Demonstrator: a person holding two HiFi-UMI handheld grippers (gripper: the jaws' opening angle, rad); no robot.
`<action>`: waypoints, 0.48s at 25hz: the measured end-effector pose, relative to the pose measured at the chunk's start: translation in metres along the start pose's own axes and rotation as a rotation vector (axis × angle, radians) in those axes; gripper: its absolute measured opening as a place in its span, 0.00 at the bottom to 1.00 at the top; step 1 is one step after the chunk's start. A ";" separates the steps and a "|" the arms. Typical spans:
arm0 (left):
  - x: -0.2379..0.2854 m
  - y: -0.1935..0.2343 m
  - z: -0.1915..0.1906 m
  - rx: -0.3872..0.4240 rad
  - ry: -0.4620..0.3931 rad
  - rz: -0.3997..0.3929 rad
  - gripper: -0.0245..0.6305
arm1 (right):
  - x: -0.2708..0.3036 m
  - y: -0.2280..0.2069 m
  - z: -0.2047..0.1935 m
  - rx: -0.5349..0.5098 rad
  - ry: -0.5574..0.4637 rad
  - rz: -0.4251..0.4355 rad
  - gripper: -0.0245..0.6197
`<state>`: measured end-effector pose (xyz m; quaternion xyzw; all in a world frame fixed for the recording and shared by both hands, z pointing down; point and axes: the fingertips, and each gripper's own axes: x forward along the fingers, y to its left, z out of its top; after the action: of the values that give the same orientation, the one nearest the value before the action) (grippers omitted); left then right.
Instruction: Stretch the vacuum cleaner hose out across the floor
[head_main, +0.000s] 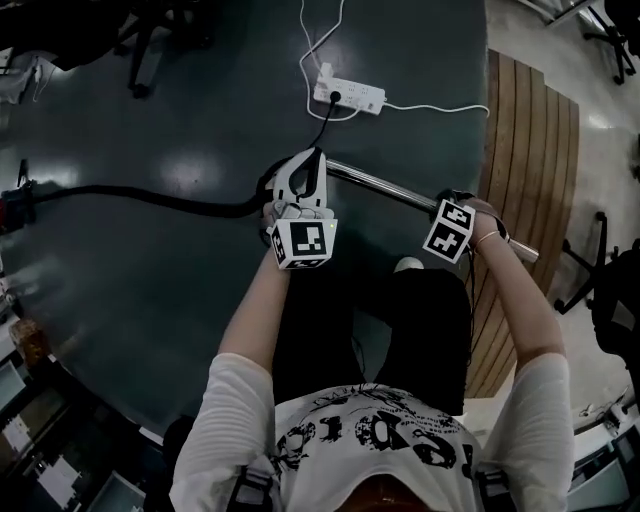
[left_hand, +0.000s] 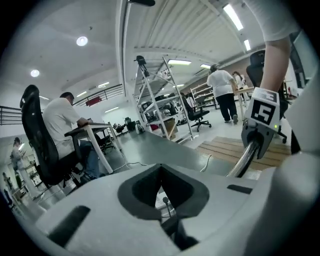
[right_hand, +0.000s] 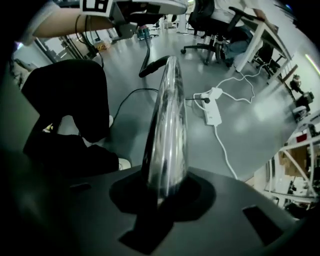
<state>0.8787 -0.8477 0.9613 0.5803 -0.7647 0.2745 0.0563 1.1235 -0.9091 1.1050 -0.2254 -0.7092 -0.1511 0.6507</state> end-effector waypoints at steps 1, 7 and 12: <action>0.015 -0.004 -0.020 -0.006 -0.005 -0.006 0.04 | 0.017 -0.004 -0.006 0.028 -0.010 0.013 0.18; 0.101 -0.028 -0.089 -0.080 -0.054 -0.066 0.04 | 0.128 -0.046 -0.035 0.109 -0.029 0.080 0.18; 0.160 -0.066 -0.100 -0.093 -0.058 -0.163 0.04 | 0.193 -0.064 -0.051 0.130 -0.072 0.181 0.18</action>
<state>0.8646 -0.9482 1.1341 0.6451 -0.7280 0.2165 0.0832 1.1239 -0.9654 1.3063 -0.2514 -0.7172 -0.0372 0.6488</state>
